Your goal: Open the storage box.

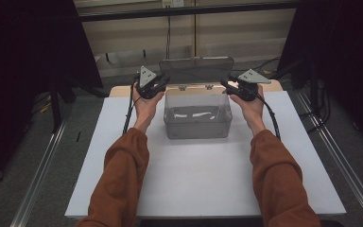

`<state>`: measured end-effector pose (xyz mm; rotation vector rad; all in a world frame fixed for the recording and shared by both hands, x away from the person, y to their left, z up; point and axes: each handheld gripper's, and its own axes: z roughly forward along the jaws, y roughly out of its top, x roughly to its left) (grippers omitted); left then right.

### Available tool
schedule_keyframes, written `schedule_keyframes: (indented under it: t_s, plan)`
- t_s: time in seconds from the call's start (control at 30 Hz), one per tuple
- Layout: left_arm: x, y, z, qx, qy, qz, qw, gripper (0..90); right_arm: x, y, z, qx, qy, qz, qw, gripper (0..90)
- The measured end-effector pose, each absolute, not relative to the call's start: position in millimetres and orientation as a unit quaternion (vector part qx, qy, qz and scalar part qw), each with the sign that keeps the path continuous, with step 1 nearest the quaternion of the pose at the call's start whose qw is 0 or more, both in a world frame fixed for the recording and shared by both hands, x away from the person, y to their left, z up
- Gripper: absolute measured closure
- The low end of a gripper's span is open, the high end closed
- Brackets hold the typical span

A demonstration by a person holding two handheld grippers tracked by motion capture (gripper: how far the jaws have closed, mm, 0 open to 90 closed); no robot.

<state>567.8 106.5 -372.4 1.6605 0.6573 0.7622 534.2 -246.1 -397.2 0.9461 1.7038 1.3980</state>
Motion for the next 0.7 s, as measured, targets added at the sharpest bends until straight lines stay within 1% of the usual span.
schedule_keyframes:
  t_s: [0.23,0.37,0.5,0.7]
  plan:
    - [572.8,108.6,-381.1,0.711,0.293,0.327,0.549,71.1,538.5,-248.6,-402.3,0.372,0.668,0.536,0.36,58.5]
    - [574.6,108.1,-383.6,0.712,0.296,0.318,0.552,72.6,542.3,-246.3,-402.7,0.367,0.672,0.534,0.358,58.2]
    - [576.7,106.3,-387.3,0.711,0.297,0.313,0.555,72.7,547.2,-242.9,-403.2,0.369,0.675,0.533,0.353,59.8]
    - [581.8,107.7,-393.7,0.723,0.304,0.31,0.538,72.8,552.0,-243.6,-407.6,0.378,0.67,0.537,0.346,63.3]
